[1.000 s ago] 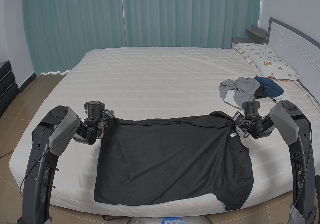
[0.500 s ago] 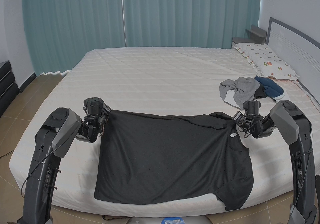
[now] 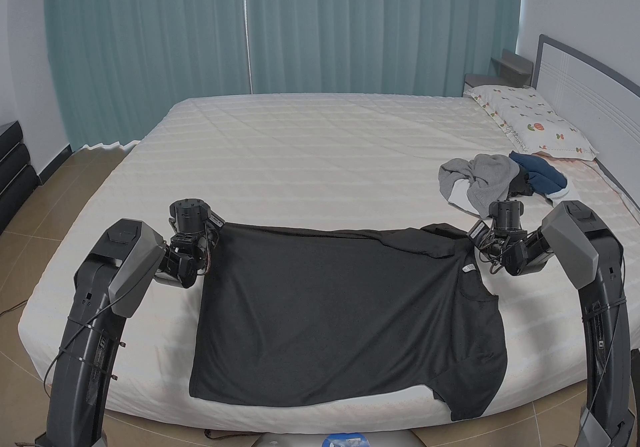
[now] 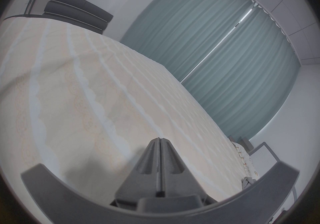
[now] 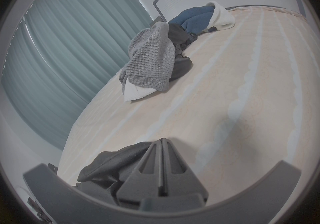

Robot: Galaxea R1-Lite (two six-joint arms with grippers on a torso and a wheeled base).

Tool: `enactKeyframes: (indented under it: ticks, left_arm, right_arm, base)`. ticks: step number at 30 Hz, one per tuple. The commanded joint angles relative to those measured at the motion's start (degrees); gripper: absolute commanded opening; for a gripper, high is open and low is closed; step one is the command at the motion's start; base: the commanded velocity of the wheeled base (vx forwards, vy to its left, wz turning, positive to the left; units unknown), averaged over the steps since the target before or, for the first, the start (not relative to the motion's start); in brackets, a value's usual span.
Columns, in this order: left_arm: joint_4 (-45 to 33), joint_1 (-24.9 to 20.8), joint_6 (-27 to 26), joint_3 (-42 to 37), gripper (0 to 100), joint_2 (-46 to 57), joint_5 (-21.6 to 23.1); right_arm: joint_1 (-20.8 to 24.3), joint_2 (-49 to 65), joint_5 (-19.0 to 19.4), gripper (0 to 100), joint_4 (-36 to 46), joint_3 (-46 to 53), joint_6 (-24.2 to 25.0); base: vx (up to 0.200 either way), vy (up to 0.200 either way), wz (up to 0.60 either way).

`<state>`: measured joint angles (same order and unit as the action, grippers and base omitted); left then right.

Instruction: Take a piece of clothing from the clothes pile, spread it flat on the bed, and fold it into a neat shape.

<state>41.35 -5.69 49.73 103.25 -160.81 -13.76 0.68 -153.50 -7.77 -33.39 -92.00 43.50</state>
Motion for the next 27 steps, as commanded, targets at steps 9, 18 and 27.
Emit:
enactKeyframes:
  ticks: [9, 18, 27]
  left_arm:
    - [-1.7, -0.4, 0.0, 0.4, 100, -0.3, 0.1]
    - [-1.2, 0.2, 0.5, -3.5, 100, 2.7, -0.3]
    - [7.5, 0.3, 0.9, -31.0, 100, 21.2, 5.2]
  right_arm:
    - [1.1, -0.6, 0.1, 100, -1.9, 0.5, -1.0]
    - [-0.2, 6.3, 0.8, 100, -2.3, 6.2, -2.5]
    - [-0.9, 20.5, 4.7, 100, -2.4, 24.9, -5.4]
  base:
    - [0.000, 0.000, 0.00]
    - [0.000, 0.000, 0.00]
    - [0.000, 0.000, 0.00]
